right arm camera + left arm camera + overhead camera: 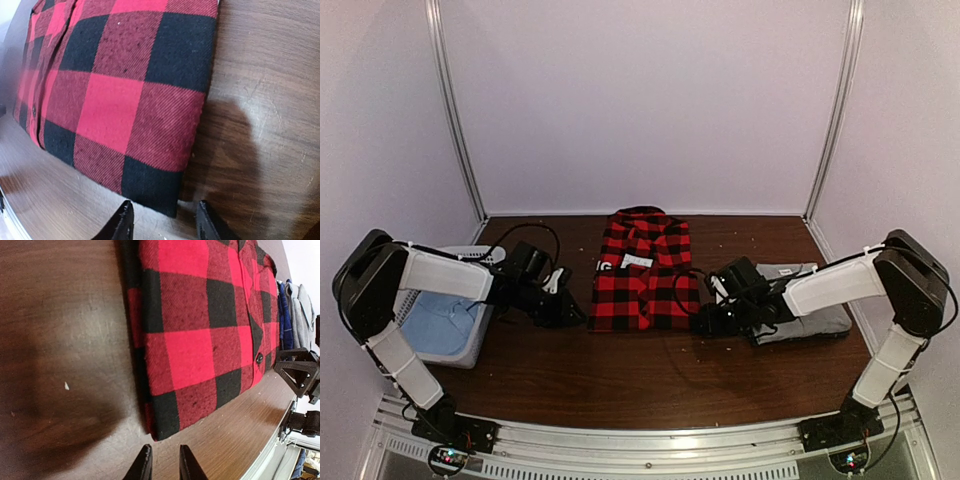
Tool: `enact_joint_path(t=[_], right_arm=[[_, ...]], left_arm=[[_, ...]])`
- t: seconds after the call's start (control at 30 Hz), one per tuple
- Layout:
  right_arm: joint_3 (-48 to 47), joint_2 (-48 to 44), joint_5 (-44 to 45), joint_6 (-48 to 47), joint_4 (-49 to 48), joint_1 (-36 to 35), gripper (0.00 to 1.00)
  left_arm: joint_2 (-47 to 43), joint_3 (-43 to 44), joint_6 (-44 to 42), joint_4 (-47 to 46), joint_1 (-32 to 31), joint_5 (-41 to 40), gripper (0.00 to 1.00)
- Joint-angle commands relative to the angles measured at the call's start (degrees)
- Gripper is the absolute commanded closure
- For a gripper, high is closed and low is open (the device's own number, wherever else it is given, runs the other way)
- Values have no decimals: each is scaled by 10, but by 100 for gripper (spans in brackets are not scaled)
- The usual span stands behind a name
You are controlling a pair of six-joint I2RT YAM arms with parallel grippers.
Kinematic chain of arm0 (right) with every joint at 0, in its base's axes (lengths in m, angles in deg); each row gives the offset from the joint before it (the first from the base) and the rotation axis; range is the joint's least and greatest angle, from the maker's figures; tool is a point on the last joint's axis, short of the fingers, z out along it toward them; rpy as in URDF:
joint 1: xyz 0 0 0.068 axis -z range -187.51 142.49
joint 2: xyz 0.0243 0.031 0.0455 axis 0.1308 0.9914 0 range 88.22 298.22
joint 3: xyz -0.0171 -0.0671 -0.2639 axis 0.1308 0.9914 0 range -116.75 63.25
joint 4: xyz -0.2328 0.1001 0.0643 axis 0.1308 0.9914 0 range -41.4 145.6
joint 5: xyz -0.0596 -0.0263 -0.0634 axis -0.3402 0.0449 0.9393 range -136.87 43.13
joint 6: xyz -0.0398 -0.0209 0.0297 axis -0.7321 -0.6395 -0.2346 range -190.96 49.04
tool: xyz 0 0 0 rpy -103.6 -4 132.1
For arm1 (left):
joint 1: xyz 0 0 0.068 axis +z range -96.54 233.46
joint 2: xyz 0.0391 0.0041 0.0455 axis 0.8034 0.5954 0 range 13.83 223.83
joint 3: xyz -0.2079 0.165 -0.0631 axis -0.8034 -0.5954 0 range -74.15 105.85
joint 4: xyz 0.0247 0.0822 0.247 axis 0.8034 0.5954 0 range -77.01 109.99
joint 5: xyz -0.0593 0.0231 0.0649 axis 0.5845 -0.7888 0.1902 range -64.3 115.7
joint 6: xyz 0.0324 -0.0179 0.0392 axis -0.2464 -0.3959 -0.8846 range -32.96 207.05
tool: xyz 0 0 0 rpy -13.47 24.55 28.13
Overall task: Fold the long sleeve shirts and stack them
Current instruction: Pick up the 2/3-rectangle-folded shirt from the center of the board.
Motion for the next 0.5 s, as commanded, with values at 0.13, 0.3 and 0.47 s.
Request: enact_joint_path(t=[0.13,0.3,0.47], right_arm=[[50,-33,-2,41,-52,-4,53],[67,-34,-5,66,-89,-4,53],[78,-29,-7,81,-118,-3,54]], left_arm=[[4,-32,27,-58,-20,35,79],[13,-38,39,-86,-24,21,76],[29,-37,46,-100,-24,15,75]])
